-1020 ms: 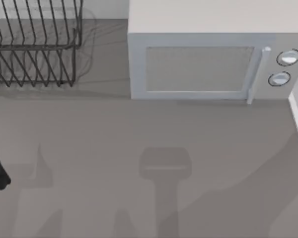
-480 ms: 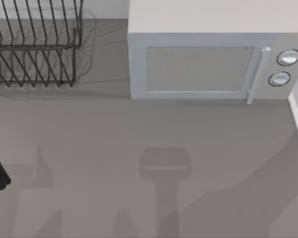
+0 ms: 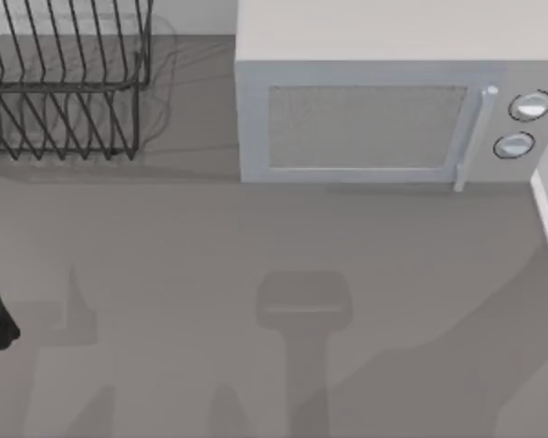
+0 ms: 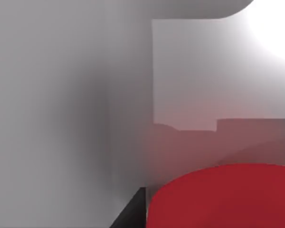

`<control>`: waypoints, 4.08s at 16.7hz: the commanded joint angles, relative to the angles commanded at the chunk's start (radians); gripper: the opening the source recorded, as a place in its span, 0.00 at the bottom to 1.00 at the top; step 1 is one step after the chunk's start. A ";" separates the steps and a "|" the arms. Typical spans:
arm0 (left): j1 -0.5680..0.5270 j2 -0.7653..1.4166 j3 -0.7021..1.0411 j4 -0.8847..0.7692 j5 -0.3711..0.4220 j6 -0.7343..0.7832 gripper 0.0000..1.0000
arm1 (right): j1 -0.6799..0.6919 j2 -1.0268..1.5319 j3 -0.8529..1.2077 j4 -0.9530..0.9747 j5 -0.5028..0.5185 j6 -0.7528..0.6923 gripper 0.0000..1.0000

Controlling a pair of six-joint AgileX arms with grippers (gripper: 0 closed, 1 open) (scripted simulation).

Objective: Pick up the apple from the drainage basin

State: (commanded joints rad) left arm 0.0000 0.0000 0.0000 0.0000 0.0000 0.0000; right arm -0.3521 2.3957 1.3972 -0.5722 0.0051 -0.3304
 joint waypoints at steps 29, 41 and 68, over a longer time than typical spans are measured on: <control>0.000 0.000 0.000 0.000 0.000 0.000 1.00 | 0.012 -0.304 0.664 -0.926 -0.020 0.016 0.00; 0.000 0.000 0.000 0.000 0.000 0.000 1.00 | 0.789 -0.577 0.264 -0.839 -0.009 0.780 0.00; 0.000 0.000 0.000 0.000 0.000 0.000 1.00 | 1.056 -0.628 -0.276 -0.352 -0.005 1.047 0.00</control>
State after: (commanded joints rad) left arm 0.0000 0.0000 0.0000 0.0000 0.0000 0.0000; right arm 0.7037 1.7674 1.1212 -0.9246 0.0003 0.7168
